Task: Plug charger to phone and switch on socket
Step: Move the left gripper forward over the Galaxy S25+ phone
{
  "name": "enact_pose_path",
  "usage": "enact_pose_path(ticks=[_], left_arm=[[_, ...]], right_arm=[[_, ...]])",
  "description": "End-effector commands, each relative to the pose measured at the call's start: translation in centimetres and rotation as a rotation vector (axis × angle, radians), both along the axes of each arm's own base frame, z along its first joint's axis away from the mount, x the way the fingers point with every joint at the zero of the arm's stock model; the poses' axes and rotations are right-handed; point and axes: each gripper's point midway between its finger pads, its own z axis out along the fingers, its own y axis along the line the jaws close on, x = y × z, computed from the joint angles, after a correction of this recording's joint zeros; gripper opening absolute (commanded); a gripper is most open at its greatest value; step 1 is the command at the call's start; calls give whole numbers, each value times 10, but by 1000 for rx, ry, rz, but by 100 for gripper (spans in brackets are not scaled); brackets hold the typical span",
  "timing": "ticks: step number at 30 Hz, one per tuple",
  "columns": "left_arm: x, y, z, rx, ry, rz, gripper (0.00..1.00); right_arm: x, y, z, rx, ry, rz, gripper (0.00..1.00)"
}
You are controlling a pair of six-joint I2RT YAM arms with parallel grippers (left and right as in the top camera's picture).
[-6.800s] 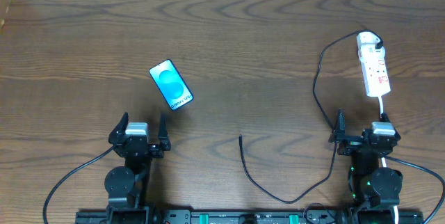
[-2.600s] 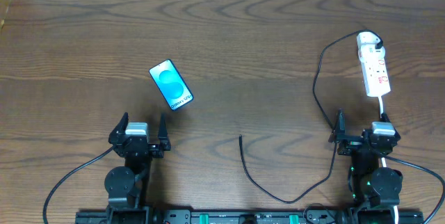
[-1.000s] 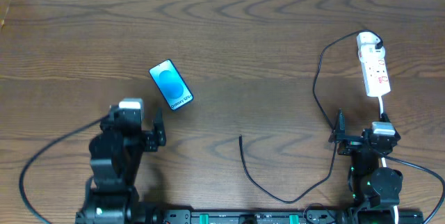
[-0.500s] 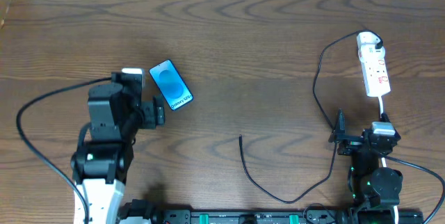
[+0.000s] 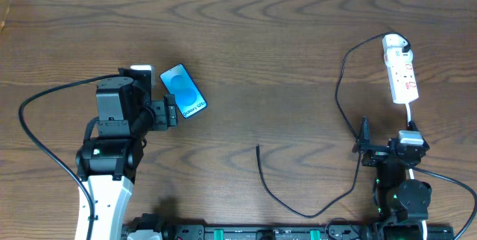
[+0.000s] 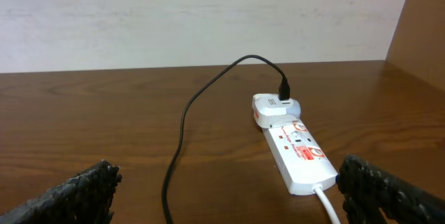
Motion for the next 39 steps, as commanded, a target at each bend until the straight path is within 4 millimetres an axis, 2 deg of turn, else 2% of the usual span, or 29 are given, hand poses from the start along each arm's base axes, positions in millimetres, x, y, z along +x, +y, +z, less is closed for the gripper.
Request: enact_pose_path(ticks=[1,21,27,32,39], left_arm=[[3,3,10,1,-18,18,87],[3,2,9,-2,-12,10,87],[11,2,6,-11,13,20,87],[20,2,-6,-15,79,25,87],[24,2,-30,-15,162,25,87]], right_arm=[[0,2,1,-15,-3,11,99],[0,2,1,-15,-3,11,99],[0,2,1,-15,-3,11,99],[0,2,1,-15,-3,11,99],[0,2,1,-15,-3,11,99]])
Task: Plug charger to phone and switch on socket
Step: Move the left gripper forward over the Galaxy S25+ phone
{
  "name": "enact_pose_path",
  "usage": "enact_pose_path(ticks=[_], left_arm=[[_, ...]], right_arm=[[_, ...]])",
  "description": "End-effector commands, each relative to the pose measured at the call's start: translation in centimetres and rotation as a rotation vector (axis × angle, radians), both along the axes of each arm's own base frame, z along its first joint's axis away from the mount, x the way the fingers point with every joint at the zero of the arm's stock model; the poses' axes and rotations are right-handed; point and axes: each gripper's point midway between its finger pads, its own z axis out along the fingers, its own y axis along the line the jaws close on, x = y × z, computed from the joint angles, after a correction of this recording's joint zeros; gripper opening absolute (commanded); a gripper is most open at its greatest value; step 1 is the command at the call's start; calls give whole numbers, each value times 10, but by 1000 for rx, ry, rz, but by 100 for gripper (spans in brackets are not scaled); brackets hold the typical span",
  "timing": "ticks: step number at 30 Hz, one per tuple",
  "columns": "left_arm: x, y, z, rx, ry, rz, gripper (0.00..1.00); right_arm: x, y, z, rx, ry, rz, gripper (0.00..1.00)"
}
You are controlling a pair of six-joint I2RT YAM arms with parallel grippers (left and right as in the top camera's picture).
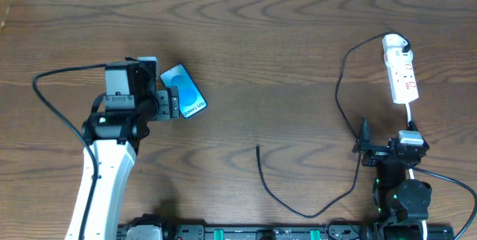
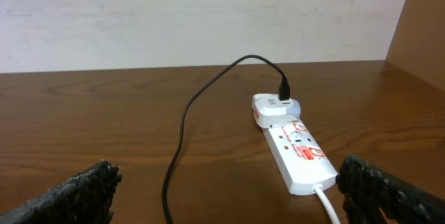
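A blue phone (image 1: 183,91) lies face up on the table at the left, tilted. My left gripper (image 1: 170,108) is at the phone's lower left edge; the overhead view does not show how its fingers stand. The white power strip (image 2: 297,153) lies at the far right with a white charger adapter (image 2: 274,108) plugged into its far end. The black cable (image 1: 344,124) loops from the adapter down across the table, and its free plug end (image 1: 258,147) lies at mid-table. My right gripper (image 2: 226,186) is open, low over the table, facing the strip.
The strip's own white cord (image 2: 328,204) runs back toward my right arm (image 1: 402,188). A loop of the left arm's black cable (image 1: 45,98) lies left of that arm. The wooden table (image 1: 261,39) ends at a white wall along the far edge.
My left arm has shifted a little right and toward the far edge, its wrist now closer to the phone. The phone, the cable and the right gripper are where they were.
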Motion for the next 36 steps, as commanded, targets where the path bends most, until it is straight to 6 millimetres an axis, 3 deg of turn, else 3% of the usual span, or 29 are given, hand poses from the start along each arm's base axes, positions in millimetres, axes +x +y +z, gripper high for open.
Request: enact_pose_path(ticks=[1,36], left_arm=[[5,2,0,-5,6,17,87],[14,2,11,-7,-34,19,87]], right_arm=[[0,2,1,-15,-3,11,99],[0,2,1,-15,-3,10,99]])
